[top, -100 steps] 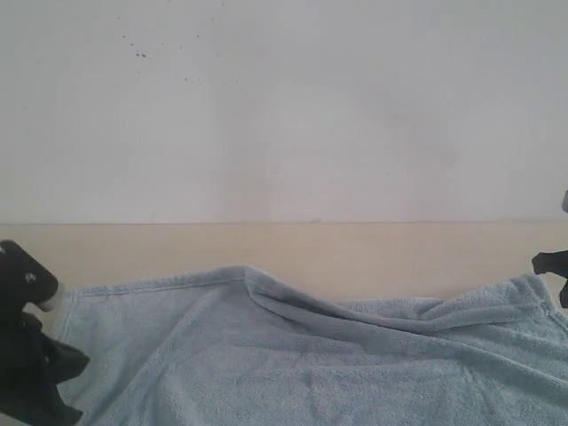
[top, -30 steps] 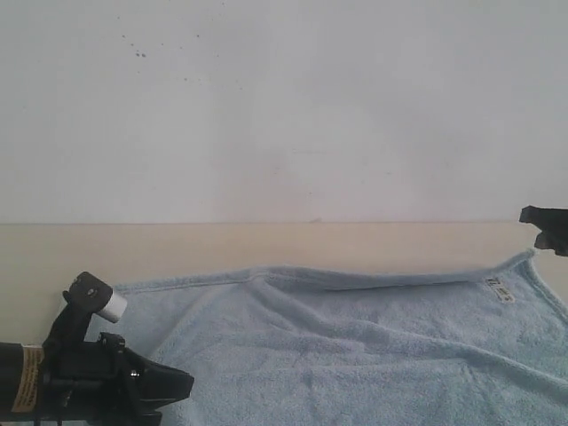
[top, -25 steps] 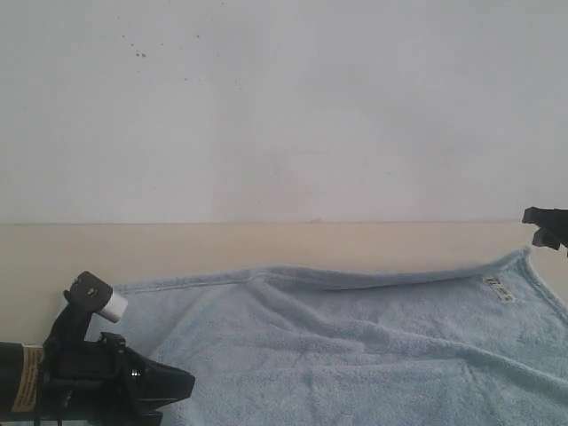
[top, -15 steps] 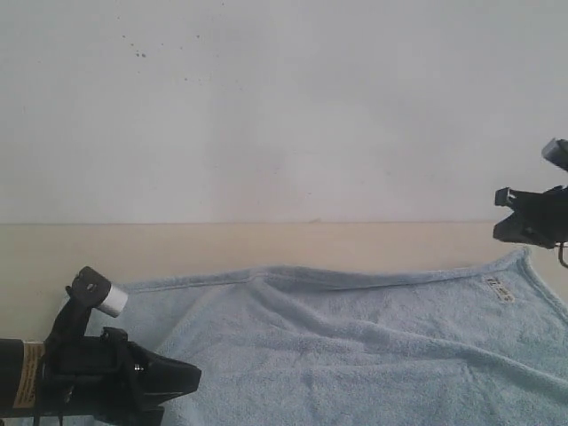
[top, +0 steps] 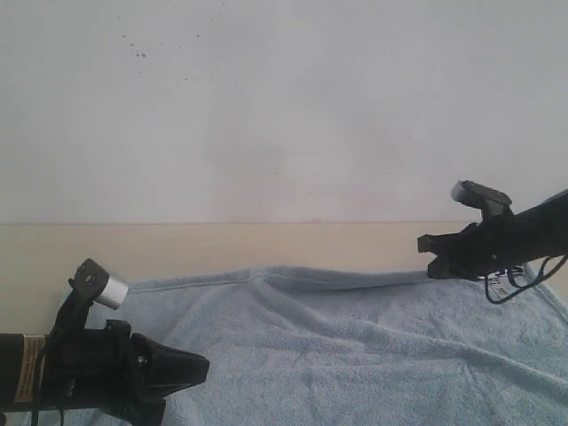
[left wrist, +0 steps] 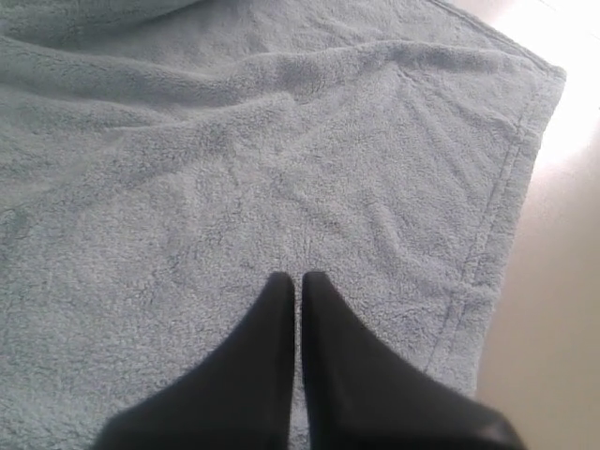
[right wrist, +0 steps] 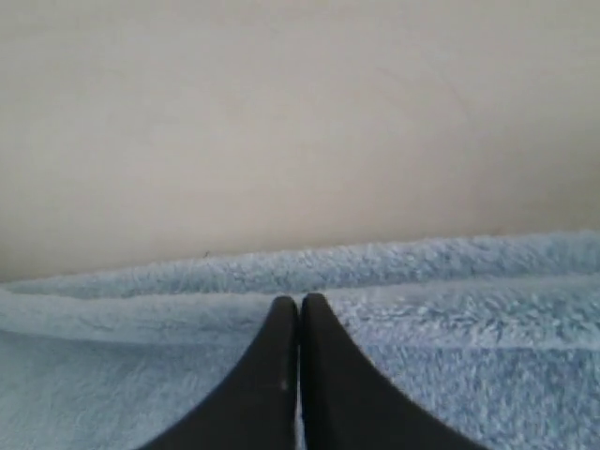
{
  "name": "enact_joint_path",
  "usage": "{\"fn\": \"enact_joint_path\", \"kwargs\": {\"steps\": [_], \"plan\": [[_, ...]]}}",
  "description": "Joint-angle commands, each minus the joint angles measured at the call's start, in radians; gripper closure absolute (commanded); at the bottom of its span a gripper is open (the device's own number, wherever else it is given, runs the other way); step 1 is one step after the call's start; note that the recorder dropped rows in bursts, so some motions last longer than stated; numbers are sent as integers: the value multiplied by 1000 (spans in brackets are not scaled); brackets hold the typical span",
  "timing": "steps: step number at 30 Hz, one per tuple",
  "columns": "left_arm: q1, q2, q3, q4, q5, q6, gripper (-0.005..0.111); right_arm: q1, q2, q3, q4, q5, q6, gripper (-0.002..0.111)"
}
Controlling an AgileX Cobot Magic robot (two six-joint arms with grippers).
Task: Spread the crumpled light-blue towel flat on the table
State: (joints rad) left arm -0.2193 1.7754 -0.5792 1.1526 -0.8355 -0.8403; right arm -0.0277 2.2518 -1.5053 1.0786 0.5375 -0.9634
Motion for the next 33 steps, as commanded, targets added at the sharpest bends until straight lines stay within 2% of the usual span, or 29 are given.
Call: {"fn": "enact_joint_path", "kwargs": {"steps": [1,3,4,6,9,15,23,33], "plan": [[0,-6,-3,-2,-10,6,103,65,-4,-6,0,-251,-21,108],[0,-6,-3,-2,-10,6,103,78,-4,-7,0,-370,-21,108],[0,-6,-3,-4,-10,6,103,78,-6,-12,0,-375,-21,108],[0,-6,-3,-6,-10,6,103,78,-34,-21,0,-337,-23,108],[0,-6,-3,-6,-10,6,103,77,-89,-21,-93,-159,-100,108],[0,-6,-3,-4,-13,6,103,31,-29,-21,-340,-159,236,108],[0,-6,-3,-4,-10,36,103,-82,27,-21,-355,-170,249,108],[0,-6,-3,17,-10,80,103,-93,92,-21,-357,-288,223,108]]}}
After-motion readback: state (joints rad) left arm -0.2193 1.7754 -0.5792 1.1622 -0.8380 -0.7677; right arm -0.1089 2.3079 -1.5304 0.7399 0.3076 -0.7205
